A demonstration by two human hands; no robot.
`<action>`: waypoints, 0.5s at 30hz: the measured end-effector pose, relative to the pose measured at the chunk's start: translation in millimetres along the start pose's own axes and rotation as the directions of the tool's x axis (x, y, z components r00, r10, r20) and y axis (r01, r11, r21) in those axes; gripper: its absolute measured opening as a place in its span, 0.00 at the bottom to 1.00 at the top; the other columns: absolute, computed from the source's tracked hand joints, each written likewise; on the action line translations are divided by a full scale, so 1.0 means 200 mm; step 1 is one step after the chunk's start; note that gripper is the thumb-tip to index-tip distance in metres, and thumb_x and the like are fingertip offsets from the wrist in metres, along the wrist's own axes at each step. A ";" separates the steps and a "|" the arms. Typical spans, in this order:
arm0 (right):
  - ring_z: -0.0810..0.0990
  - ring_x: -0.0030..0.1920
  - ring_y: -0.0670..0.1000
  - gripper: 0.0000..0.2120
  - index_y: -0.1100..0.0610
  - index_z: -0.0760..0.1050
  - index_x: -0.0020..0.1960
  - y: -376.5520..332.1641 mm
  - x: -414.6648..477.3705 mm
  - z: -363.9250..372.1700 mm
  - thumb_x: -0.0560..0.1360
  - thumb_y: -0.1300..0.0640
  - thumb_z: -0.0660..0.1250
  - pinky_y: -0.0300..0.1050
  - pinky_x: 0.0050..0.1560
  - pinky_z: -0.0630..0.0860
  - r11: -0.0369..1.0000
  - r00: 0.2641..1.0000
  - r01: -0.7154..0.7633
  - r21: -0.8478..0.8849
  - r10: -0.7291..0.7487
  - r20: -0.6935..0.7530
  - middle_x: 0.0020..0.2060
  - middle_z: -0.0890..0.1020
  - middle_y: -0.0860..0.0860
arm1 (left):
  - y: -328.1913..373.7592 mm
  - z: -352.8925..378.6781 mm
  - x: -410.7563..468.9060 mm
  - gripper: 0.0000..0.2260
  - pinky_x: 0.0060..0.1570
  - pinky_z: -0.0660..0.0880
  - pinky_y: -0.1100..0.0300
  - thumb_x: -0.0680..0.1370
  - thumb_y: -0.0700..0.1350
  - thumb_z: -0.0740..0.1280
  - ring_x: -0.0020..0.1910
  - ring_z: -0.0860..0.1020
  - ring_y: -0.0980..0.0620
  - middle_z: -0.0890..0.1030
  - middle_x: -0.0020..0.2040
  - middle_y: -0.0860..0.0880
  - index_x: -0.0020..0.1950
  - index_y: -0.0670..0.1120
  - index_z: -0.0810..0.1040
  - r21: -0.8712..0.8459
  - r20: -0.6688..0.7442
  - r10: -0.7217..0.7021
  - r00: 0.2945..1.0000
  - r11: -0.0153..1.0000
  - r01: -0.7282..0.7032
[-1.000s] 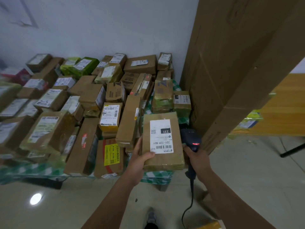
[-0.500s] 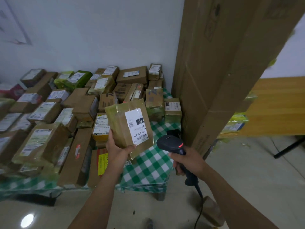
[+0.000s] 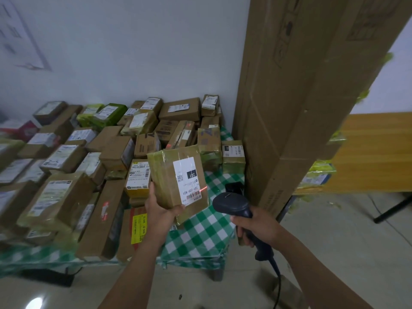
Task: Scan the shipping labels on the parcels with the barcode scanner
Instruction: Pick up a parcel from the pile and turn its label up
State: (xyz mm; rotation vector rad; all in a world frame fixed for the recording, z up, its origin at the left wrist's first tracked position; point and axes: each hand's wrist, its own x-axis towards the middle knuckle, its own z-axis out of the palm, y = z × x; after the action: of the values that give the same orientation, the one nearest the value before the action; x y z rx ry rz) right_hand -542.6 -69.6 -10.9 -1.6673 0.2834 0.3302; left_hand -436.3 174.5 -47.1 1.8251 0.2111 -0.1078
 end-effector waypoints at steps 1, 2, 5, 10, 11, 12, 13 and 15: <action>0.73 0.23 0.53 0.02 0.56 0.76 0.49 0.00 0.00 0.00 0.78 0.58 0.68 0.44 0.27 0.72 1.000 1.000 0.001 -0.002 -0.001 0.003 0.30 0.78 0.58 | 0.00 0.01 0.00 0.55 0.69 0.66 0.35 0.63 0.39 0.81 0.74 0.62 0.45 0.58 0.76 0.52 0.77 0.66 0.51 0.011 0.005 -0.004 1.000 1.000 0.004; 0.73 0.23 0.53 0.02 0.56 0.76 0.49 0.00 0.01 -0.01 0.78 0.58 0.67 0.44 0.27 0.72 1.000 1.000 0.001 -0.006 0.000 0.006 0.30 0.78 0.58 | 0.00 0.01 0.01 0.56 0.69 0.66 0.35 0.62 0.41 0.82 0.74 0.61 0.45 0.59 0.76 0.52 0.77 0.67 0.51 0.032 0.005 -0.006 1.000 0.999 0.006; 0.73 0.22 0.52 0.06 0.59 0.75 0.43 -0.01 0.02 -0.02 0.78 0.58 0.68 0.45 0.28 0.71 1.000 1.000 -0.008 -0.004 0.008 -0.014 0.30 0.78 0.58 | -0.02 0.04 0.05 0.57 0.67 0.68 0.35 0.55 0.50 0.82 0.74 0.62 0.46 0.61 0.76 0.54 0.75 0.70 0.52 0.098 0.018 -0.001 1.000 0.995 -0.001; 0.74 0.22 0.51 0.09 0.61 0.75 0.41 -0.04 0.06 -0.06 0.77 0.56 0.69 0.45 0.28 0.72 1.000 0.984 -0.017 -0.003 0.016 -0.180 0.29 0.79 0.56 | -0.01 0.12 0.06 0.52 0.64 0.73 0.41 0.59 0.50 0.82 0.68 0.72 0.47 0.71 0.72 0.52 0.77 0.64 0.56 0.080 0.132 -0.047 0.990 0.996 0.037; 0.74 0.22 0.50 0.12 0.62 0.75 0.39 -0.04 0.08 -0.07 0.77 0.55 0.69 0.45 0.28 0.73 0.999 0.975 -0.023 -0.024 0.017 -0.223 0.26 0.79 0.55 | -0.01 0.14 0.07 0.51 0.65 0.72 0.42 0.62 0.50 0.81 0.67 0.73 0.47 0.72 0.71 0.51 0.78 0.61 0.56 0.088 0.144 -0.052 0.988 0.995 0.039; 0.74 0.22 0.50 0.15 0.63 0.75 0.36 -0.05 0.09 -0.09 0.77 0.54 0.69 0.42 0.27 0.73 0.998 0.963 -0.038 -0.054 0.022 -0.268 0.24 0.78 0.54 | -0.02 0.17 0.08 0.48 0.66 0.72 0.45 0.65 0.49 0.80 0.67 0.73 0.47 0.72 0.71 0.51 0.79 0.58 0.56 0.104 0.150 -0.060 0.987 0.994 0.044; 0.74 0.22 0.50 0.18 0.63 0.75 0.33 -0.05 0.09 -0.10 0.77 0.53 0.69 0.40 0.26 0.72 0.995 0.951 -0.057 -0.083 0.029 -0.307 0.21 0.77 0.53 | -0.02 0.19 0.09 0.46 0.66 0.71 0.46 0.67 0.48 0.79 0.67 0.73 0.46 0.72 0.70 0.50 0.79 0.56 0.57 0.123 0.158 -0.072 0.985 0.991 0.052; 0.74 0.22 0.50 0.20 0.62 0.75 0.31 -0.04 0.10 -0.13 0.76 0.51 0.70 0.39 0.26 0.72 0.990 0.931 -0.091 -0.110 0.046 -0.361 0.21 0.76 0.54 | 0.00 0.24 0.09 0.43 0.66 0.72 0.47 0.69 0.51 0.77 0.67 0.73 0.45 0.73 0.70 0.50 0.79 0.54 0.58 0.186 0.142 -0.112 0.984 0.979 0.085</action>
State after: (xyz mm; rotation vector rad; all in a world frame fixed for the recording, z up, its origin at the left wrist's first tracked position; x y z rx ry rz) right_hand -518.9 -94.9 -7.6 -1.8419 0.6057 0.0931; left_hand -416.2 130.5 -63.6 1.9757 0.1893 -0.3444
